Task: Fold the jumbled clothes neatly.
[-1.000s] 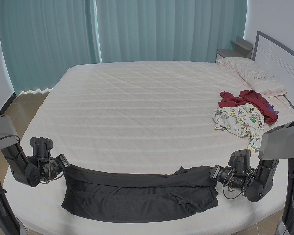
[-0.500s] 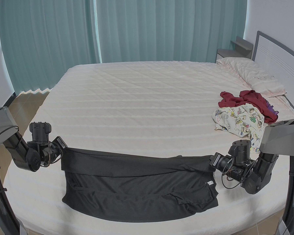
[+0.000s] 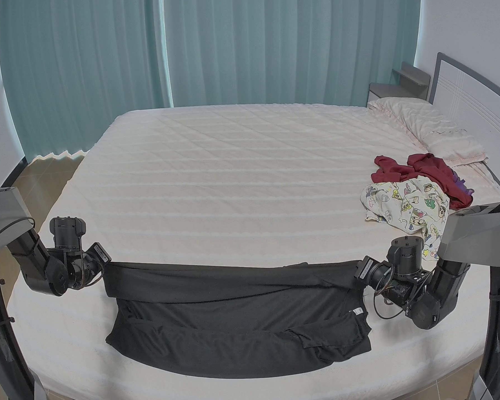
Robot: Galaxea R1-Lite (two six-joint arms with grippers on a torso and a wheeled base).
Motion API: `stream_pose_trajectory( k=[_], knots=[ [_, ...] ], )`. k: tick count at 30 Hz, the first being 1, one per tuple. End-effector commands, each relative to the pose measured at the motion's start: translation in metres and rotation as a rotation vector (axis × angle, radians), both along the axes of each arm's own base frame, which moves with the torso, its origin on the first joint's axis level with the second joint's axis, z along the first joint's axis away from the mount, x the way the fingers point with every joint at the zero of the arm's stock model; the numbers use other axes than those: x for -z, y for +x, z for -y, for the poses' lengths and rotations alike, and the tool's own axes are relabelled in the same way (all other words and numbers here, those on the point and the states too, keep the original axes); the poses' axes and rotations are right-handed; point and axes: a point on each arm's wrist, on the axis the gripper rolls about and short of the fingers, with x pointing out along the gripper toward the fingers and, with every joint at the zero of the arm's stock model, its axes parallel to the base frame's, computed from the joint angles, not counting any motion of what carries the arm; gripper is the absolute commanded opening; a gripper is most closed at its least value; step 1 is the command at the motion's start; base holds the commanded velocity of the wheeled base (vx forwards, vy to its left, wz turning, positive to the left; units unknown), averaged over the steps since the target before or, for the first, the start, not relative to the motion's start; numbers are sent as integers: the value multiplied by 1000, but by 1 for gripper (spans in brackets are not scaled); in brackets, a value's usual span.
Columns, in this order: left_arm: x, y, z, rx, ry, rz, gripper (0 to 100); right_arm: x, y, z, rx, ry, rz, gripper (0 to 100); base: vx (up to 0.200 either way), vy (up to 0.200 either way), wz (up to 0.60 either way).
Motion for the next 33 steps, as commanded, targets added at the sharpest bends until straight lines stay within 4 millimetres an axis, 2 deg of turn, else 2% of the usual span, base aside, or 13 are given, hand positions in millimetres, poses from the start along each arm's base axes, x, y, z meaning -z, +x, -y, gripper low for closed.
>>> stream_pose_trajectory(
  k=[1, 6, 11, 17, 23, 24, 25, 26, 28, 33],
  knots=[
    [5, -7, 1, 14, 12, -36, 0, 5, -10, 2, -8, -15, -37, 0, 0, 0, 0],
    [14, -22, 3, 72, 70, -101, 0, 13, -24, 7, -28, -61, -85, 0, 0, 0, 0],
    [7, -34, 4, 84, 75, -108, 0, 17, -45, 9, -59, -83, -113, 0, 0, 0, 0],
    [20, -52, 6, 150, 126, -200, 0, 35, -69, 11, -122, -116, -186, 0, 0, 0, 0],
    [32, -62, 8, 189, 144, -272, 0, 55, -79, 14, -137, -145, -223, 0, 0, 0, 0],
    [33, -62, 8, 190, 144, -274, 0, 55, -80, 14, -137, -145, -225, 100, 0, 0, 0],
    [38, -64, 8, 205, 155, -302, 0, 55, -83, 14, -144, -144, -236, 100, 0, 0, 0],
    [39, -66, 8, 212, 158, -313, 100, 55, -83, 14, -146, -144, -237, 100, 0, 0, 0],
    [40, -67, 8, 213, 159, -317, 100, 54, -84, 15, -146, -143, -237, 100, 0, 0, 0],
    [33, -77, 7, 205, 156, -312, 100, 27, -86, 24, -137, -103, -177, 100, 0, 0, 0]
  ],
)
